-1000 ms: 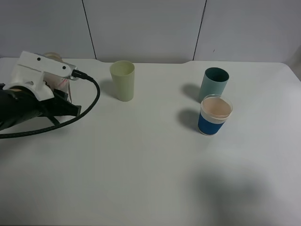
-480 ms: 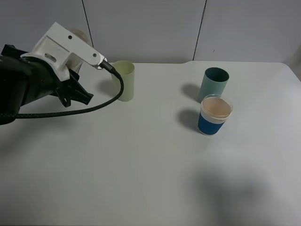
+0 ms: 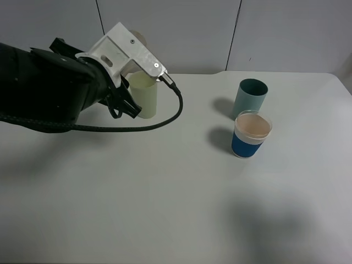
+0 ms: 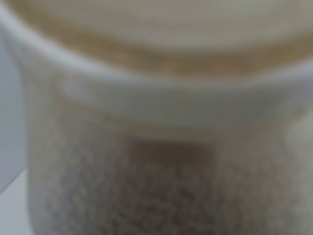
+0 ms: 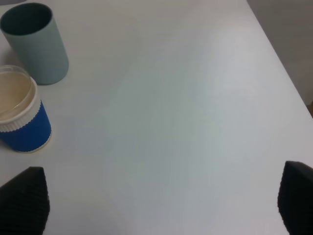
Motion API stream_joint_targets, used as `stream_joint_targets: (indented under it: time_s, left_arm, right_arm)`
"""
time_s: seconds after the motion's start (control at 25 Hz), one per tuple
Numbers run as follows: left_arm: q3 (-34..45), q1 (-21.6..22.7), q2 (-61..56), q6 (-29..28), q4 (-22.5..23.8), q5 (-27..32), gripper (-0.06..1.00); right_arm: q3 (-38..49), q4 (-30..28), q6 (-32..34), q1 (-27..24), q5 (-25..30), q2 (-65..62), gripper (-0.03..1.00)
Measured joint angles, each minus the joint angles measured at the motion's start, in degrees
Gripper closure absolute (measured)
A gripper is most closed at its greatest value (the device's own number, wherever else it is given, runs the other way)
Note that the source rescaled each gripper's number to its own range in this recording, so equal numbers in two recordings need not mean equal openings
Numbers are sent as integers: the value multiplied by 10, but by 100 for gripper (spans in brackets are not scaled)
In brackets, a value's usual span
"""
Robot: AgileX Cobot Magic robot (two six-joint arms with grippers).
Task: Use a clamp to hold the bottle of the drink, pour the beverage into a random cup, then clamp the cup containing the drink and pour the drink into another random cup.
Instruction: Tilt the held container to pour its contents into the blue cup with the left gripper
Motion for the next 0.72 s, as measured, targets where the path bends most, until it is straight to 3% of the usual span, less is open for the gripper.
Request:
stream_joint_targets:
  time_s: [0.32, 0.72]
  left_arm:
    - [-51, -51, 43, 11, -11, -12, 92]
    - [-113, -55, 99, 29, -15, -14, 92]
  right_arm:
    - [0, 0, 0, 0, 0, 0, 17]
    - [0, 0, 0, 0, 0, 0, 17]
